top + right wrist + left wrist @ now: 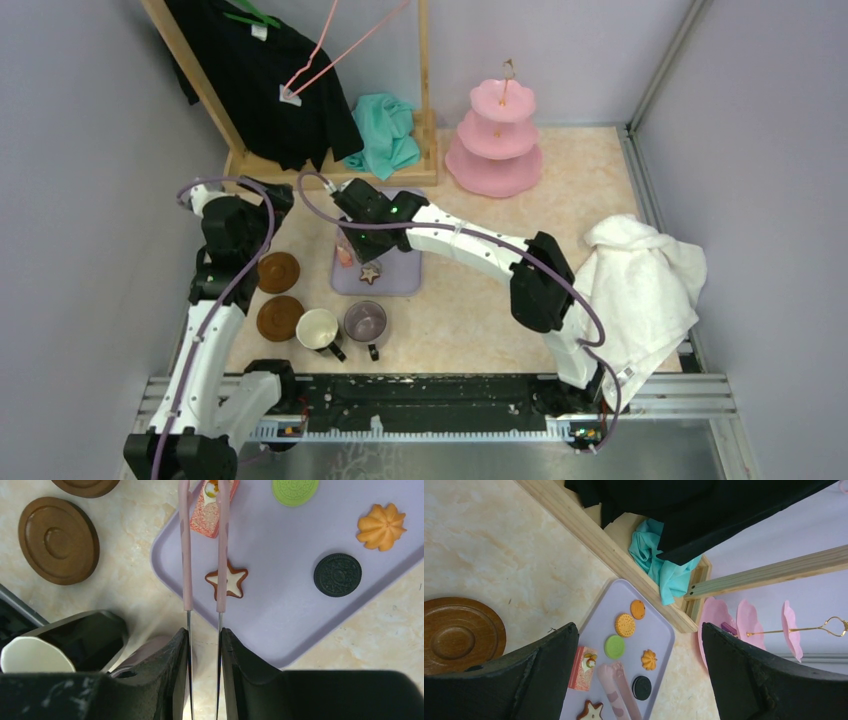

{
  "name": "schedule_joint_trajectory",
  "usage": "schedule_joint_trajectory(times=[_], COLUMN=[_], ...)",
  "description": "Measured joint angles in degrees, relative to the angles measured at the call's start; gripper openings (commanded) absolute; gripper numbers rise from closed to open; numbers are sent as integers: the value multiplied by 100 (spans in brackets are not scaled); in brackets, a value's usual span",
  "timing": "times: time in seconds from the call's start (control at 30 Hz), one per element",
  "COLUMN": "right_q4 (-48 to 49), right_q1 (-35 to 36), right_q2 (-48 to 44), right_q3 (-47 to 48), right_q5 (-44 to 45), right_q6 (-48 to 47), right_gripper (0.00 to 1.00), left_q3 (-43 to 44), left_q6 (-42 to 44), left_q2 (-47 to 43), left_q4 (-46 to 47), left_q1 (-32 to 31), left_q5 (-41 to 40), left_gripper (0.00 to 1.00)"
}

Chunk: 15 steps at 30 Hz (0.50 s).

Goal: Serve the afternoon tea
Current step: Pick up the desert from the tray.

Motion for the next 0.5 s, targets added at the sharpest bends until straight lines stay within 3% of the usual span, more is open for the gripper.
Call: schedule_joint_trajectory(times=[0.5], right_q4=[-413], right_q1=[17], right_q2=[476], right_q3=[398], right_q5=[-214], right_q6=[382], right_gripper=[30], left_q3=[0], left_q6=[0], left_q2=[-199], left_q4=[-85], left_q1=[0], left_q5=[-44], left_gripper=[98])
